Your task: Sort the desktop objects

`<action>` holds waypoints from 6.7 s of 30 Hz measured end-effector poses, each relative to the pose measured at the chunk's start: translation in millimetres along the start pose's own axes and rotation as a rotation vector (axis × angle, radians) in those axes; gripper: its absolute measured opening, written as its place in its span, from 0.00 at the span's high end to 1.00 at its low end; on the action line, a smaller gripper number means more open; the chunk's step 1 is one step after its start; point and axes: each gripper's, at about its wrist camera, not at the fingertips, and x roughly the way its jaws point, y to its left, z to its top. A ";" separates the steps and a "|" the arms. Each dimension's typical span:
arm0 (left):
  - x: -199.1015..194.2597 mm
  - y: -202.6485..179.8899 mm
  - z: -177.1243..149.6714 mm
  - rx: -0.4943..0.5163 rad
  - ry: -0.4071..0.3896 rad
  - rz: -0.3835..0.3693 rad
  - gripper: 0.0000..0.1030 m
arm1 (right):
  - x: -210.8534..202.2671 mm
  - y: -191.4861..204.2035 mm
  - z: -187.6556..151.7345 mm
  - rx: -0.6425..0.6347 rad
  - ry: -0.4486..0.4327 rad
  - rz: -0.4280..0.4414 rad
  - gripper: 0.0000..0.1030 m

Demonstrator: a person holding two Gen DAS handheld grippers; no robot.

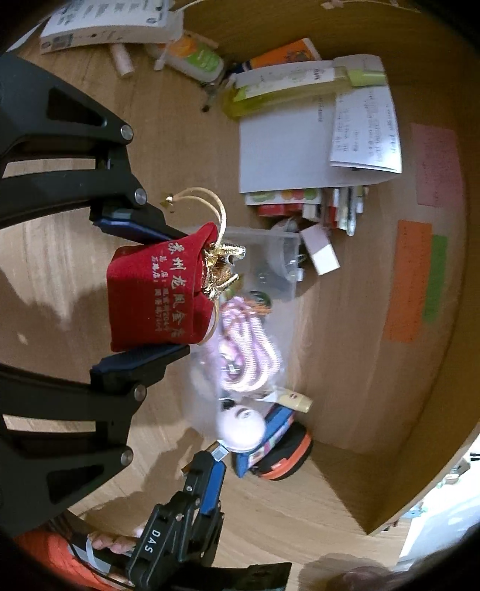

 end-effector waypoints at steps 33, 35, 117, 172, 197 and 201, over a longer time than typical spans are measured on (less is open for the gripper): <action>88.2 -9.2 94.7 -0.024 0.004 0.020 0.51 | 66.0 -22.6 87.8 0.033 -0.052 -0.003 0.76; 100.6 -4.0 93.3 -0.048 0.031 0.018 0.51 | 77.7 -24.2 86.9 0.044 -0.035 -0.009 0.76; 3.3 -23.8 32.4 -0.036 -0.058 0.159 0.02 | -7.2 4.4 26.2 0.053 -0.144 -0.138 0.00; 22.9 -40.5 5.1 0.028 -0.031 0.246 0.02 | -4.3 10.5 9.0 0.114 -0.099 -0.088 0.00; 23.5 -47.3 6.3 0.053 -0.024 0.188 0.02 | -2.0 15.5 9.7 0.110 -0.091 -0.068 0.00; 22.0 -47.5 6.7 0.050 -0.035 0.187 0.02 | -1.6 15.5 9.6 0.113 -0.085 -0.064 0.00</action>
